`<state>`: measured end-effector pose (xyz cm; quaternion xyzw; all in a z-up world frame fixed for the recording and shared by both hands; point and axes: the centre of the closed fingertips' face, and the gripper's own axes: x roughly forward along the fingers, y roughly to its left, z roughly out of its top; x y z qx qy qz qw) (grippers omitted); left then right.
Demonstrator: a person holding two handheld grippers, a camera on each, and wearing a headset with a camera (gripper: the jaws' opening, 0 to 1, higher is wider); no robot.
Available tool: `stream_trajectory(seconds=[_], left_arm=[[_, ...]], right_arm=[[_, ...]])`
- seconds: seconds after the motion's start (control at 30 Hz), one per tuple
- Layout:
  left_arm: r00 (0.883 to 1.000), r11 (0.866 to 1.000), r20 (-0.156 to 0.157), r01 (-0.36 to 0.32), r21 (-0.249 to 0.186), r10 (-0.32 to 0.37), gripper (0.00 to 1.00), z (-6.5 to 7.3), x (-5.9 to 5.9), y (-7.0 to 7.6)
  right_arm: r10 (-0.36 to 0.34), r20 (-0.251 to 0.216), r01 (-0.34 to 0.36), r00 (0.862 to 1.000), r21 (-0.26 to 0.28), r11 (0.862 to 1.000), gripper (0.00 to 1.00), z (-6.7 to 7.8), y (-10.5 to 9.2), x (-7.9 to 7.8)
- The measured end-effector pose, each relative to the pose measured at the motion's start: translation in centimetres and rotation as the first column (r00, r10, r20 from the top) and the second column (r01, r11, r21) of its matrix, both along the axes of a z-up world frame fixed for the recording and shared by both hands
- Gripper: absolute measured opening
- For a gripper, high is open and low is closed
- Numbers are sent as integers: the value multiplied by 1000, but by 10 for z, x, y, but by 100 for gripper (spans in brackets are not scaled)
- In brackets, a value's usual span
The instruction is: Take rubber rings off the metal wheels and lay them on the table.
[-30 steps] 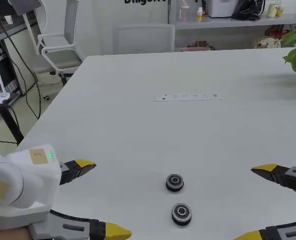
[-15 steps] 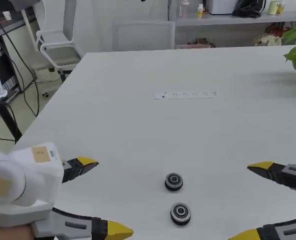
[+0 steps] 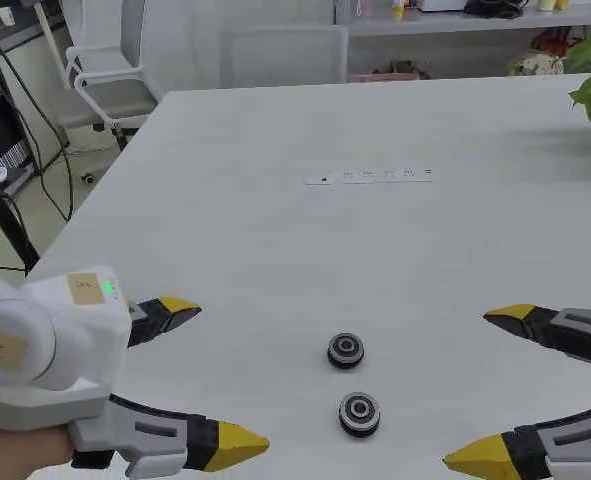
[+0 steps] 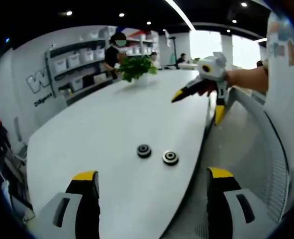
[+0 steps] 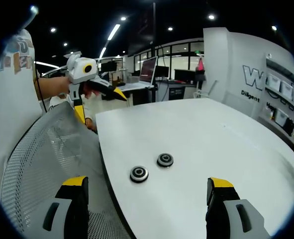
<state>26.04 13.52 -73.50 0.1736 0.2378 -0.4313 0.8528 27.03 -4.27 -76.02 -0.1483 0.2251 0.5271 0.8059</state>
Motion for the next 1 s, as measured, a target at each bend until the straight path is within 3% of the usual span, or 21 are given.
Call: stream_trajectory(seconds=[0.6,1.0], left_arm=[[999,999,11,37,-9,-37,86,-5,8,-15],[997,996,12,82,-20,-82,80,-11,20,-27]], right_arm=[[30,16,-30,999,-1,1000,95,-6,7,12],[100,27,-99,995,-22,995,89,-15,21,21]])
